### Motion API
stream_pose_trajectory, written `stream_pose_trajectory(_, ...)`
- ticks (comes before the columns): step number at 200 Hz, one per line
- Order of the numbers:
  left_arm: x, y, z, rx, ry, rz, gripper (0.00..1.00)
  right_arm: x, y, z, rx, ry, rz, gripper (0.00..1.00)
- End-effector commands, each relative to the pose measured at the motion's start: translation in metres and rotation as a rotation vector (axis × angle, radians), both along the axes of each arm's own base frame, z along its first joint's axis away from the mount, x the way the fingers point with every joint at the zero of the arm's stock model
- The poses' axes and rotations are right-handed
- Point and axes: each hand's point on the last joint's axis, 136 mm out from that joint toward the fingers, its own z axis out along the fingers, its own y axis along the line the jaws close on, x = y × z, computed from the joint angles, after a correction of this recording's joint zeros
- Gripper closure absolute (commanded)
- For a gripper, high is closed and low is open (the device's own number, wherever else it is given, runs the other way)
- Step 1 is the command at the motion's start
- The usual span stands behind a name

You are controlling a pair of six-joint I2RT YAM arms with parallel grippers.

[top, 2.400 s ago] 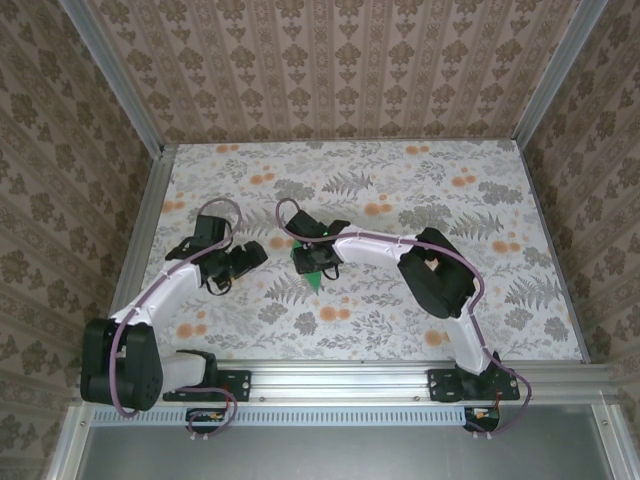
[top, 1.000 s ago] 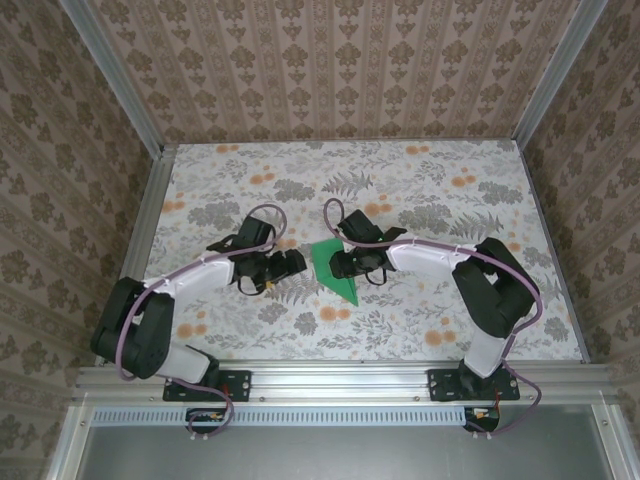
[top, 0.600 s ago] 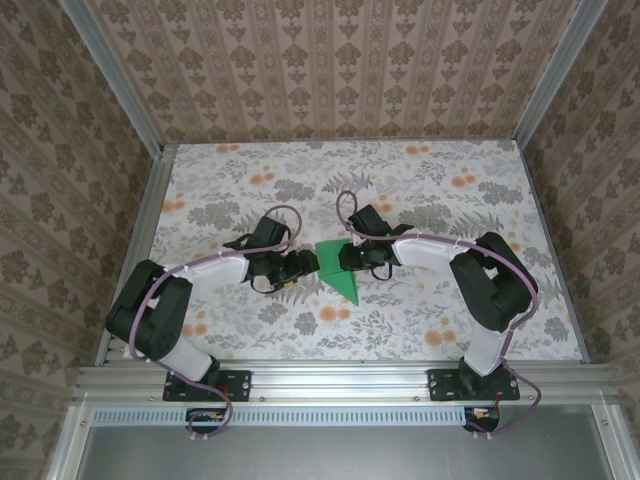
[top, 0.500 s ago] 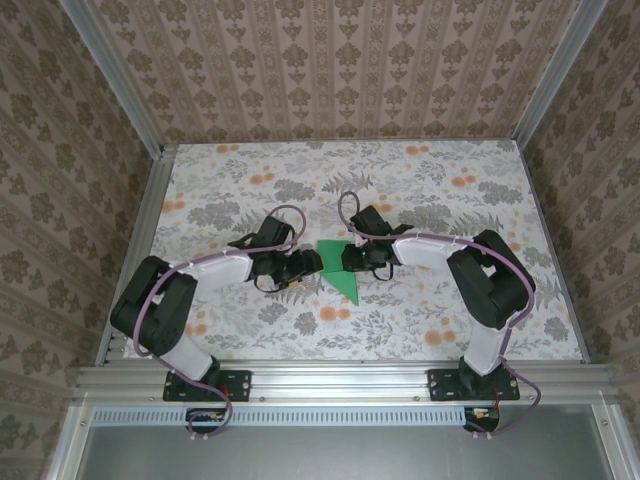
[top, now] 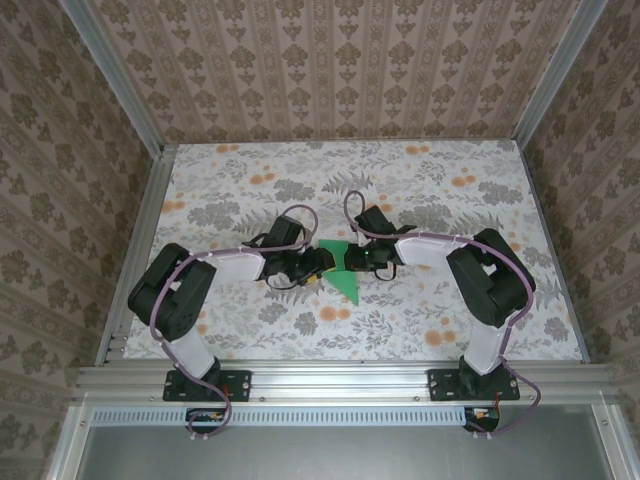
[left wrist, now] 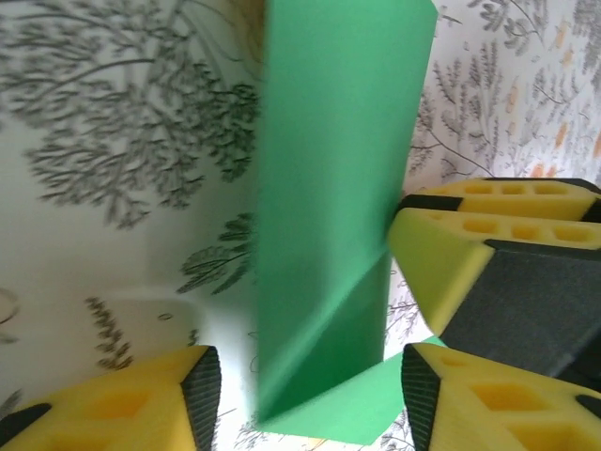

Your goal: Fold a paper plane with a square sheet of paper (pick it up from the middle)

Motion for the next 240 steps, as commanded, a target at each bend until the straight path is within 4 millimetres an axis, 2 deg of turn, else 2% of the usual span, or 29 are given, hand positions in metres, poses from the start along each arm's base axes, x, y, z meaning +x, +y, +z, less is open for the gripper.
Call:
stream_pose_trajectory(1,0.008,-0.020,0.019,-0.092,-0.047,-0.025,0.46,-0.005,0.000,-0.010,0.022,0.042,-0.004,0.78)
stream_pose_trajectory(28,0.011,-0.022,0.023,-0.120,-0.085,-0.027,0.50,-0.004,-0.001,-0.010,0.043,0.057,-0.016,0.78)
stream_pose_trajectory(73,0.010,-0.023,0.030,-0.155,-0.136,-0.046,0.50,-0.002,-0.006,-0.015,0.069,0.092,-0.043,0.78)
stream_pose_trajectory(139,-0.009,-0.017,0.026,-0.166,-0.153,-0.119,0.53,-0.001,-0.008,-0.023,0.095,0.148,-0.065,0.78)
stream_pose_trajectory(184,-0.013,-0.018,0.029,-0.195,-0.183,-0.144,0.55,0.000,-0.010,-0.025,0.098,0.164,-0.069,0.78)
stream_pose_trajectory(215,-0.014,-0.016,0.025,-0.178,-0.184,-0.145,0.68,0.000,-0.010,-0.025,0.103,0.167,-0.071,0.78)
stream_pose_trajectory(240,-0.012,-0.015,0.022,-0.157,-0.185,-0.142,0.80,0.004,-0.009,-0.016,0.120,0.147,-0.067,0.76)
